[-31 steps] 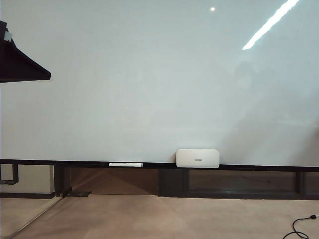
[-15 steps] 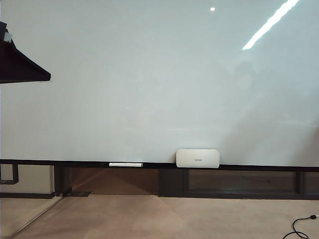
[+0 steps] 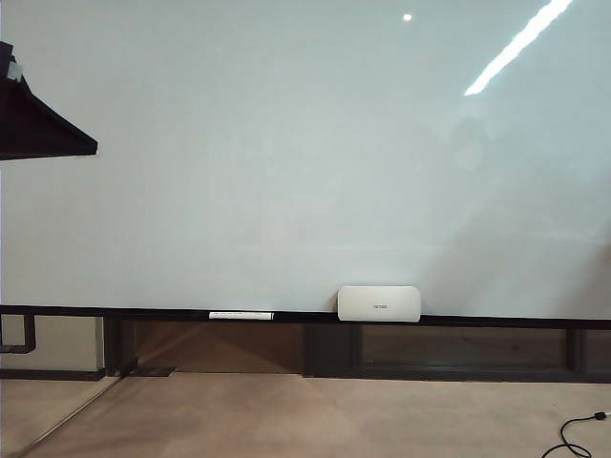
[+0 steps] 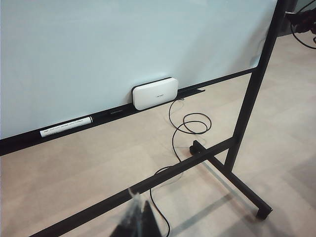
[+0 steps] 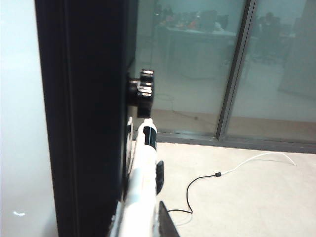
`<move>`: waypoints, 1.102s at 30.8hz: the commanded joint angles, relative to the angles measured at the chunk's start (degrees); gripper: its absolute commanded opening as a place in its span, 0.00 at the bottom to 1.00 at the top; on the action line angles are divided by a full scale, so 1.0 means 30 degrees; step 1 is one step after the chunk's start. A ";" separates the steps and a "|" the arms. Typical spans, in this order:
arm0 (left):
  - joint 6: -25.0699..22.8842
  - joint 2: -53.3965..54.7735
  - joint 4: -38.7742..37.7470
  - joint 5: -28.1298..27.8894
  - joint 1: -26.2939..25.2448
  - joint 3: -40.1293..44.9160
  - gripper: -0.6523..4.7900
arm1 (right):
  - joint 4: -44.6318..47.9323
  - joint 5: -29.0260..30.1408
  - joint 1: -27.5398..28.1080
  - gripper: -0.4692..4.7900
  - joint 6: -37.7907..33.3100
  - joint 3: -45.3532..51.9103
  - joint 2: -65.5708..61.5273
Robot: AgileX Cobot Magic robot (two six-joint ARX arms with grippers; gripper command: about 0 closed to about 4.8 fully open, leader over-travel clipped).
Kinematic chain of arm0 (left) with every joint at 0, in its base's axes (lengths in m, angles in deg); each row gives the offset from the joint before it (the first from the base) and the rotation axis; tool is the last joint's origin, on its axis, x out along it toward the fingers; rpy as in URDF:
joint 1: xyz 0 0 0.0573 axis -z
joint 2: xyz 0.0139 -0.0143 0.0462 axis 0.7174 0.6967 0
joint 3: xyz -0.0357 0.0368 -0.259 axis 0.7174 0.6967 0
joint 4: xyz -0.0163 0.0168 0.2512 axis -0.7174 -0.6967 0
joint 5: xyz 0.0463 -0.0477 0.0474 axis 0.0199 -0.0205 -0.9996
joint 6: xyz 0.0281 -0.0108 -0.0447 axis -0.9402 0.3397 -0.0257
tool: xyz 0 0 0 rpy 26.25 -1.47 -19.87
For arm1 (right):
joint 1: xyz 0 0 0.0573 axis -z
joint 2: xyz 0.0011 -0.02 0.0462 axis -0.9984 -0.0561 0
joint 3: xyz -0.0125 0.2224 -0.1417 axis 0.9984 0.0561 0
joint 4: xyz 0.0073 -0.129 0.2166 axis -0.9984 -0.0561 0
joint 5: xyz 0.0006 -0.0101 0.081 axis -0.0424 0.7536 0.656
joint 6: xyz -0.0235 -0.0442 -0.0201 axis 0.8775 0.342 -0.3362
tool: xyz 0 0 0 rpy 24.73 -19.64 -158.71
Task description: Reach to the right to find the marker pen, pick it up, and write the number 11 on the whiteboard.
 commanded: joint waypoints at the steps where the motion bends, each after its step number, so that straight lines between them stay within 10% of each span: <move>1: 0.0007 -0.0029 0.0240 0.0000 0.0015 -0.0109 0.11 | 0.0364 -0.0036 0.0000 0.16 -0.0080 -0.0080 0.0073; 34: 0.1457 -0.0029 0.0255 0.1355 0.0022 -0.0109 0.11 | -0.5515 -0.1734 0.0109 0.08 -0.1246 -0.0073 0.4998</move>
